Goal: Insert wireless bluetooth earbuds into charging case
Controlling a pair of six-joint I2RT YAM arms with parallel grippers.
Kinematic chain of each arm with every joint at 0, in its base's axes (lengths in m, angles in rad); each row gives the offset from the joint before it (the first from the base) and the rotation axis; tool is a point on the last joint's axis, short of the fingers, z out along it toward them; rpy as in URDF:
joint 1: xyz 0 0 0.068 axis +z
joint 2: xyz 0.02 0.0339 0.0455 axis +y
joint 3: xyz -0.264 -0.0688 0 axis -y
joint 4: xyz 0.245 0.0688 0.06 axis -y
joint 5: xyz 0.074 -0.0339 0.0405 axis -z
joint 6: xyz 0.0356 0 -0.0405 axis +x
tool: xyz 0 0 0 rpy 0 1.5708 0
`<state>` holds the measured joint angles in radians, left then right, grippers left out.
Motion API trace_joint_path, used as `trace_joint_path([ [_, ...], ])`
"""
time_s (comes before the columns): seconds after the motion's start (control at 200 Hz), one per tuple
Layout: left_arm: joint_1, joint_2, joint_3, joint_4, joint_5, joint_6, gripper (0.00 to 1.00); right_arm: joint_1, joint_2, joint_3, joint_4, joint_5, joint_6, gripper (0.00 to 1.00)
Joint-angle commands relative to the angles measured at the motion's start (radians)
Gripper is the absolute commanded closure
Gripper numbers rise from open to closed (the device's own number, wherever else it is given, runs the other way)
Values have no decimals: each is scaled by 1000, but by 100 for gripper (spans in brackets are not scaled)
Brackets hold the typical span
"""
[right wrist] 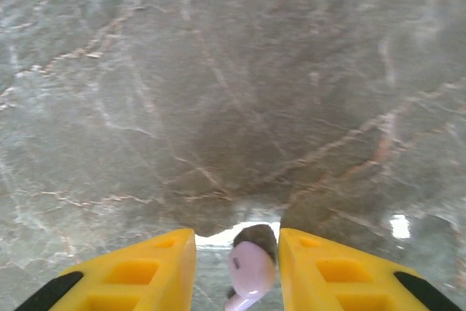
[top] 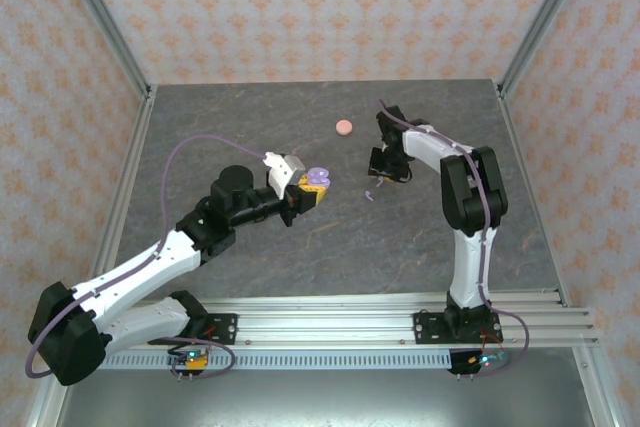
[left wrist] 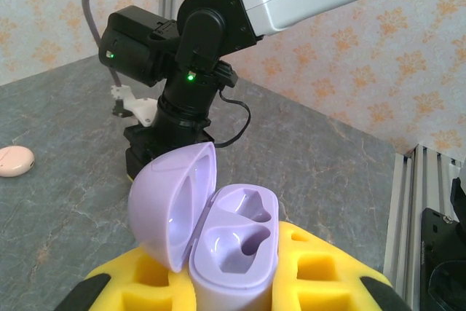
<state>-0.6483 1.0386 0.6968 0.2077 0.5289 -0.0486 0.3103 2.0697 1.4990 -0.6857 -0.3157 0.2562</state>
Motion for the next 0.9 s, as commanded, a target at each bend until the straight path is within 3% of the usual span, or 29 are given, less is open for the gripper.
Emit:
trace_joint_path([
  [0.0,-10,-9,-6,33,-21,-7,99,33,35,42,-33,-31,-58,65],
  [0.896,-10,-17,-5,21,-30,-8,99,97,73,114,-121,109,-59,67],
])
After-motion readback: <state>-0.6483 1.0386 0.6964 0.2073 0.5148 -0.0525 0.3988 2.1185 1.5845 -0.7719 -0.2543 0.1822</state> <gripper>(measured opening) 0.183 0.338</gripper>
